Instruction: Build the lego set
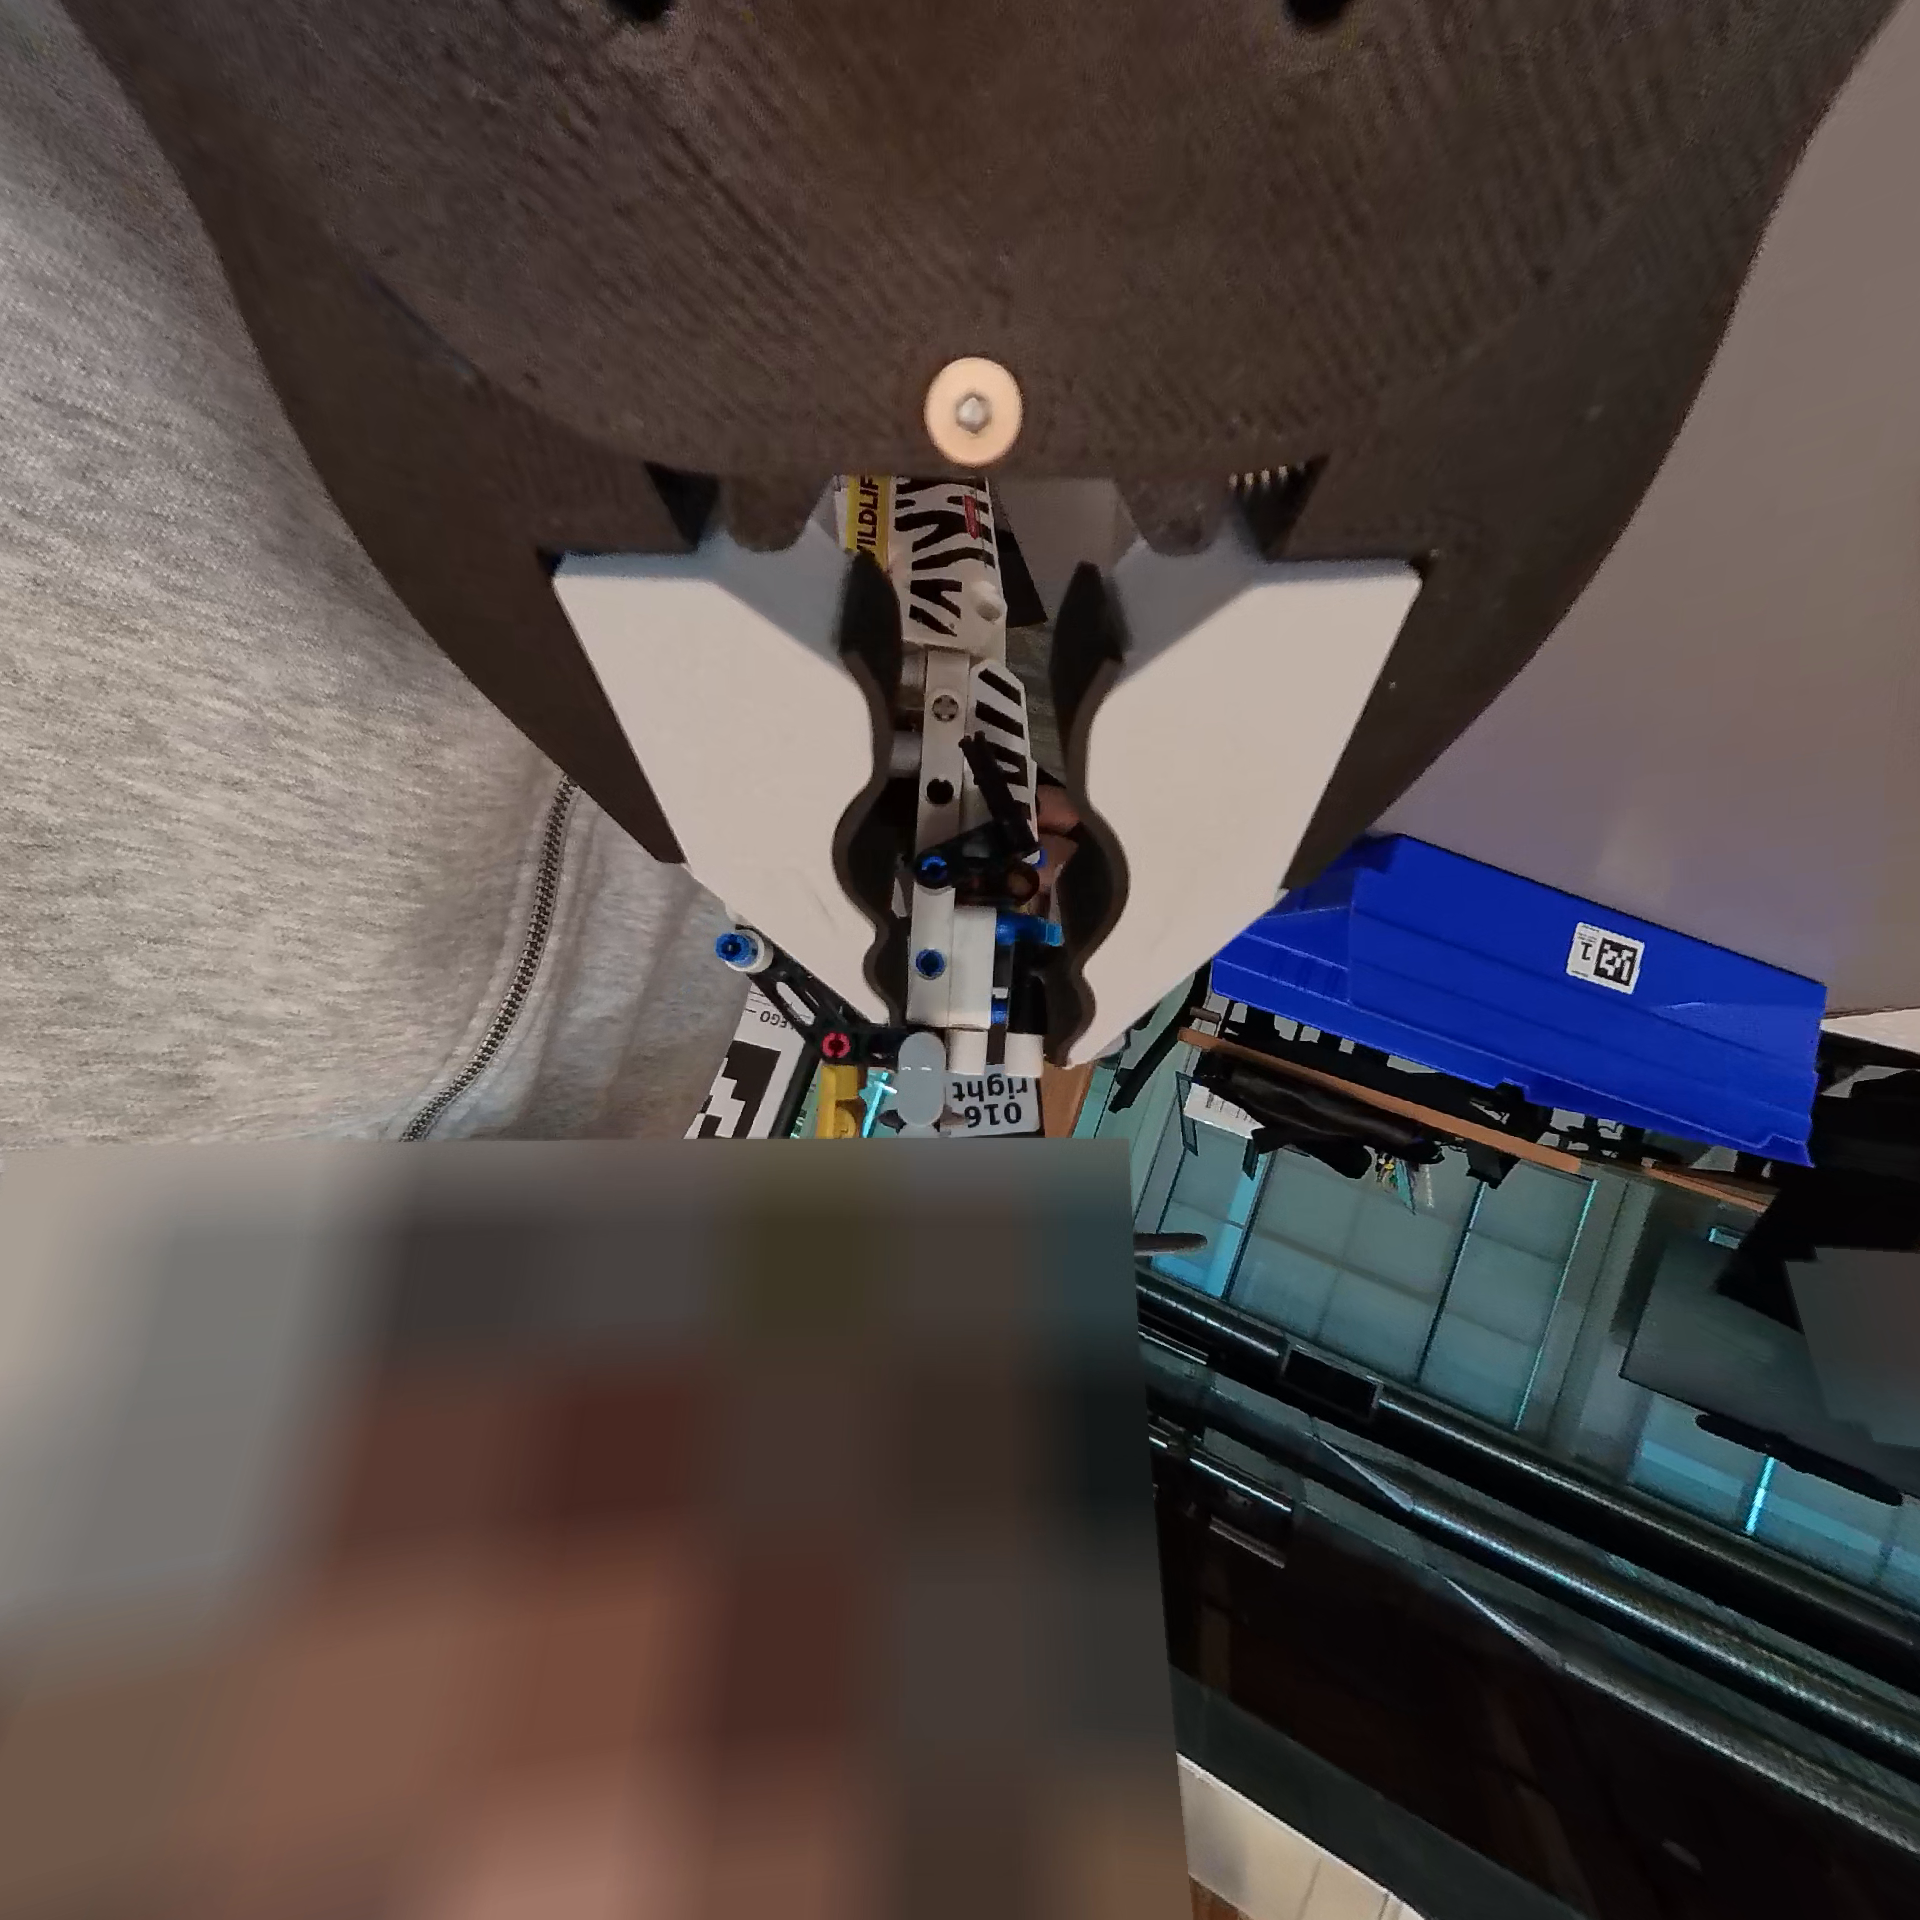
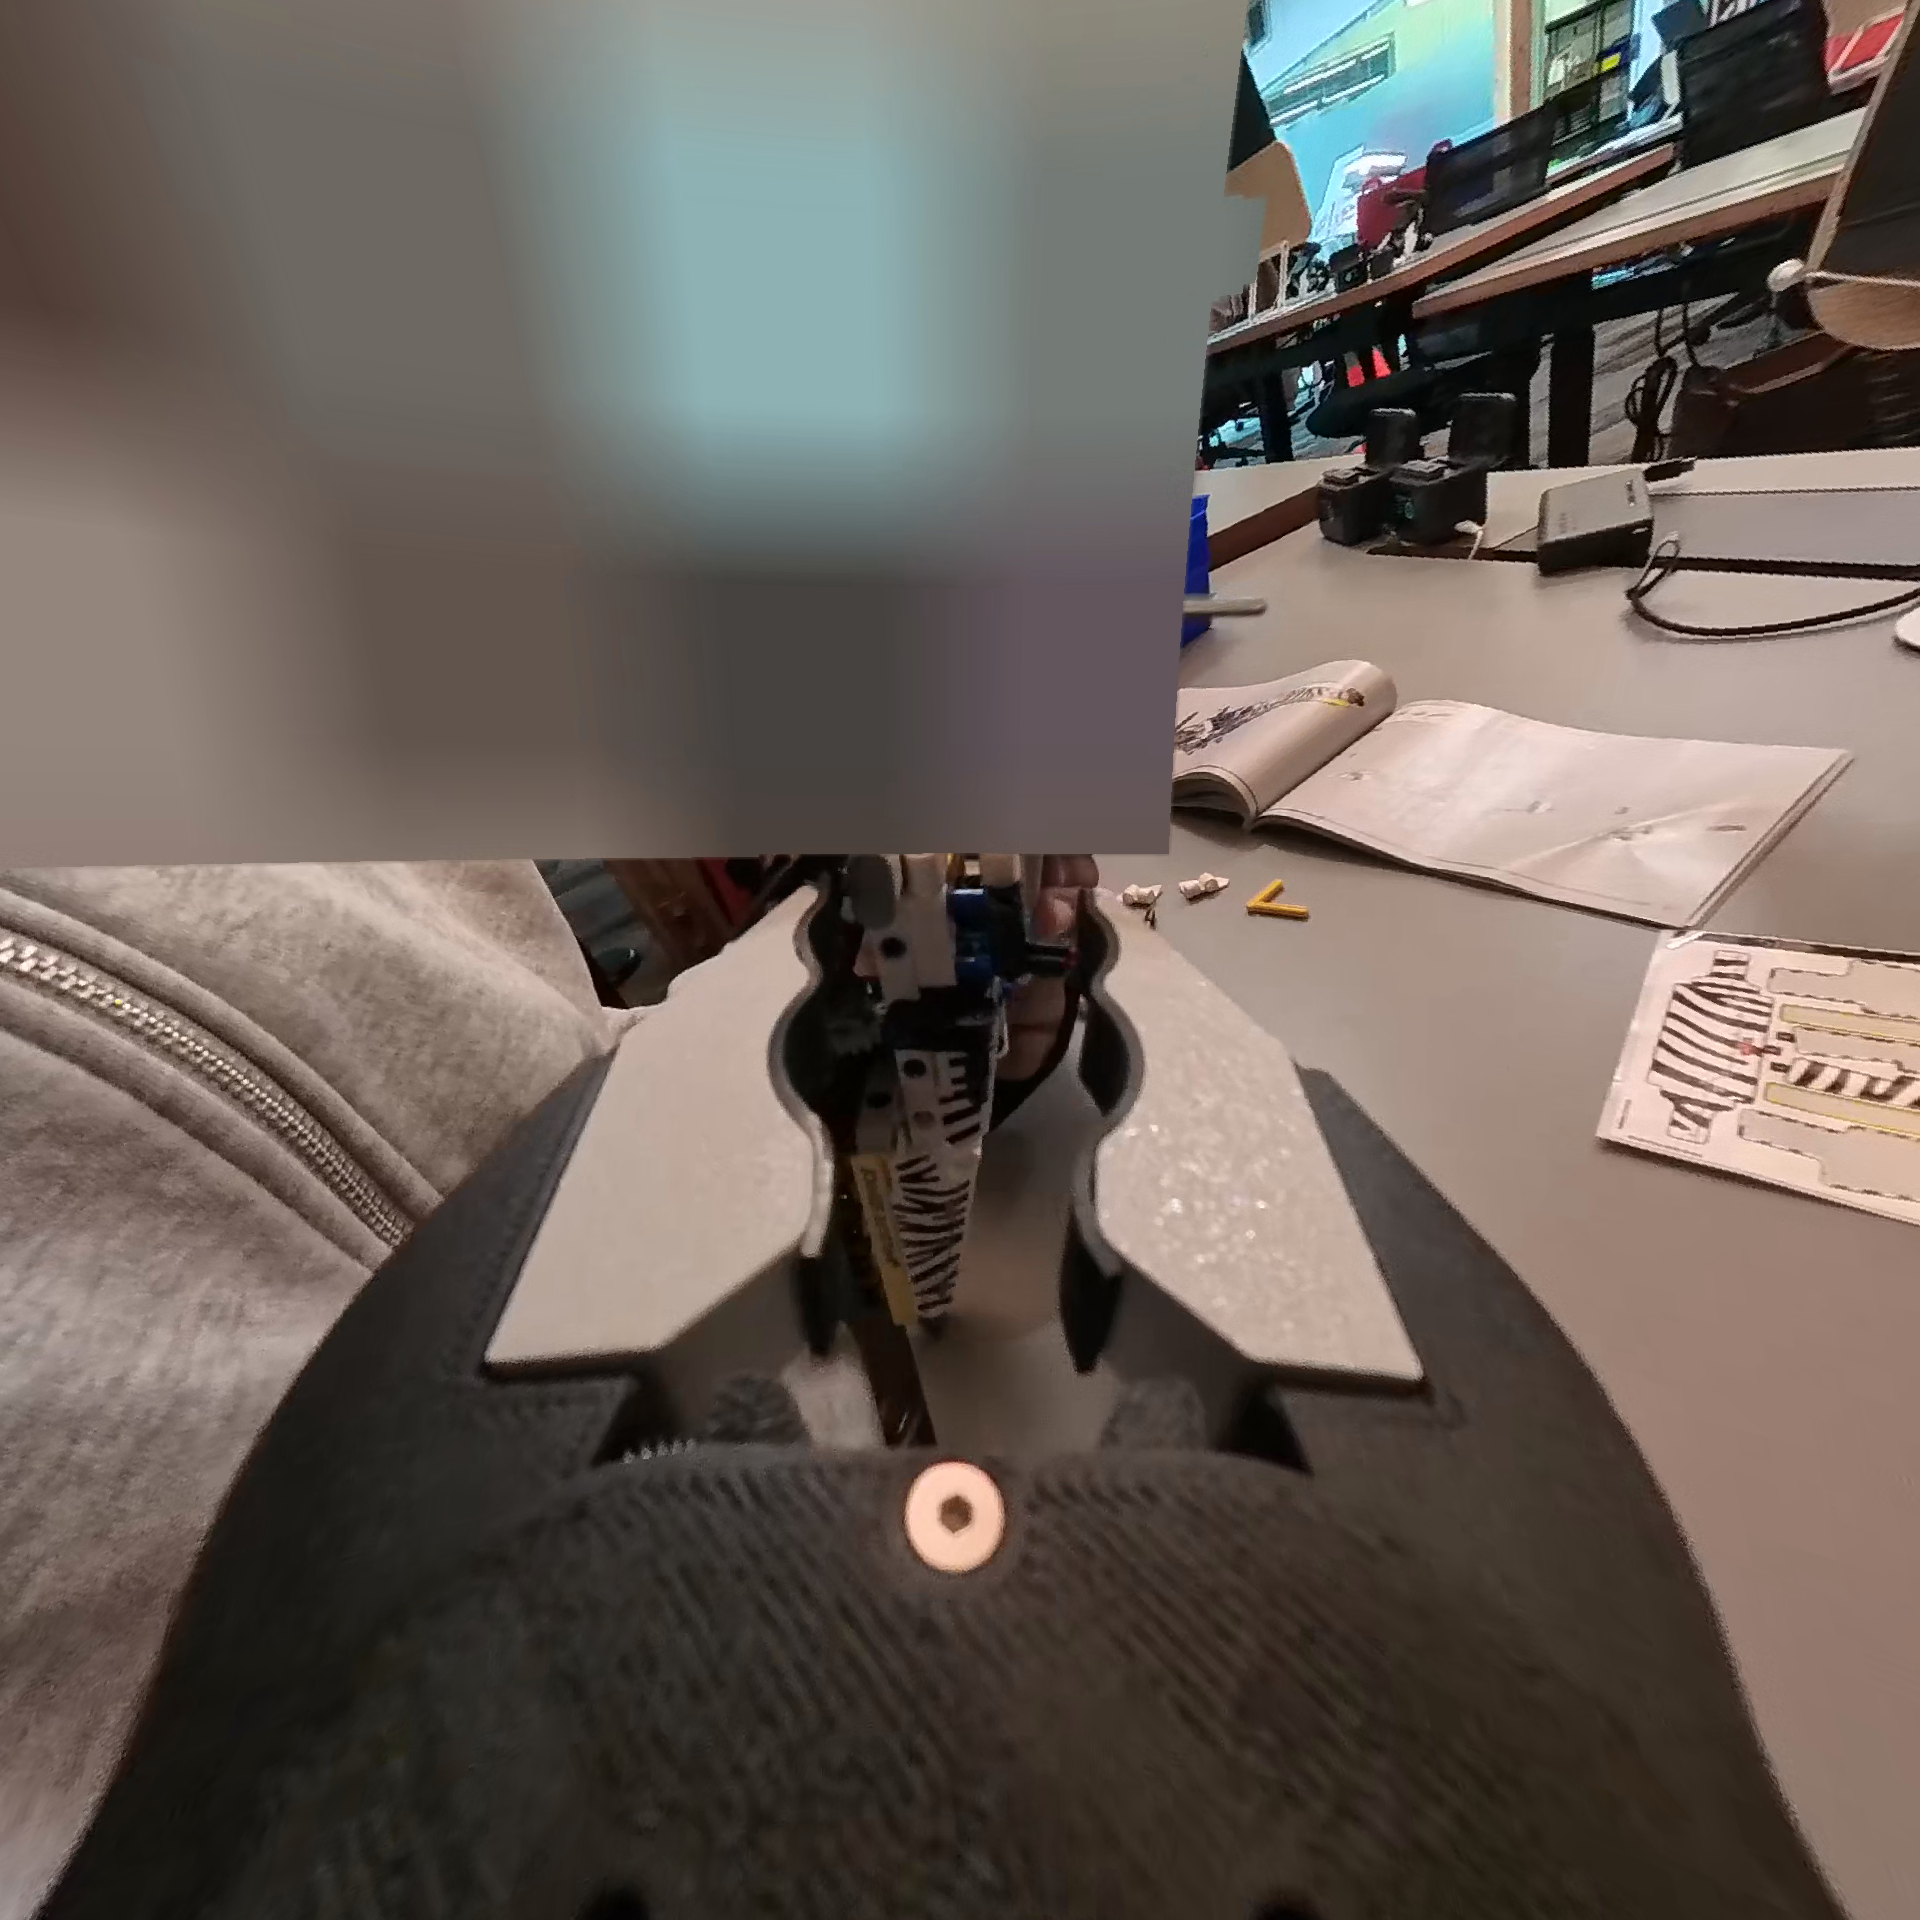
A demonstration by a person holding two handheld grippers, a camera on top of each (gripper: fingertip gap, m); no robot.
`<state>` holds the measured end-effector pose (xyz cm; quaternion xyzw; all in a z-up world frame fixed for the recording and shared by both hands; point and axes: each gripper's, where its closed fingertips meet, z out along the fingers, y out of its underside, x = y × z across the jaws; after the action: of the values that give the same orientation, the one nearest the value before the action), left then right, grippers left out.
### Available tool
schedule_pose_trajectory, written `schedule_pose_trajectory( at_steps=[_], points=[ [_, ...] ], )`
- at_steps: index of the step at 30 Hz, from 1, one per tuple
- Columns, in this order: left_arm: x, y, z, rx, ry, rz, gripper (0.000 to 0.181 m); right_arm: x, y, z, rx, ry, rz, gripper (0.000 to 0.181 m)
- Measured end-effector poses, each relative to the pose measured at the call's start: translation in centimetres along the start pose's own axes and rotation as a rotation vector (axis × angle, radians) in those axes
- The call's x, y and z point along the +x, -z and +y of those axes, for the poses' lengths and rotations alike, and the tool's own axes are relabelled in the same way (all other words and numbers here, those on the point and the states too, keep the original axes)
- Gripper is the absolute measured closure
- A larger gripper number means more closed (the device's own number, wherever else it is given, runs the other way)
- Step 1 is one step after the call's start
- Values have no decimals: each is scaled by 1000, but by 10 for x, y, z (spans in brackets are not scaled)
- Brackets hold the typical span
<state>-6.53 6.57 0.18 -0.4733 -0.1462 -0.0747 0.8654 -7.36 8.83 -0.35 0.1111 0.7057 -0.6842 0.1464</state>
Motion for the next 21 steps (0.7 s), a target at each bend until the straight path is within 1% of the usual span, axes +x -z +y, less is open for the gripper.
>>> schedule_pose_trajectory(
  at_steps=[3,6,9,11,13,14,15,17,21],
  points=[
    [-1,0,0,3,0,-6,158,0,0,2,4,9,7,138],
    [-2,0,0,3,5,-10,158,1,0,4,2,56,22,136],
    [-3,0,0,9,18,-9,158,4,-1,5,-7,114,58,138],
    [-4,0,0,7,27,-8,158,7,-3,8,-28,159,92,136],
    [-4,-1,3,-1,35,-5,158,9,-6,10,-46,212,125,137],
    [-5,-2,4,-9,38,-5,158,7,-7,10,-47,238,127,140],
    [-5,-2,4,-9,37,-5,158,4,-8,11,-50,260,120,148],
    [-5,-2,3,-6,41,-1,158,5,-8,10,-47,272,134,148],
    [-5,-2,4,-13,27,-6,158,5,-8,11,-56,237,120,149]
  ],
)
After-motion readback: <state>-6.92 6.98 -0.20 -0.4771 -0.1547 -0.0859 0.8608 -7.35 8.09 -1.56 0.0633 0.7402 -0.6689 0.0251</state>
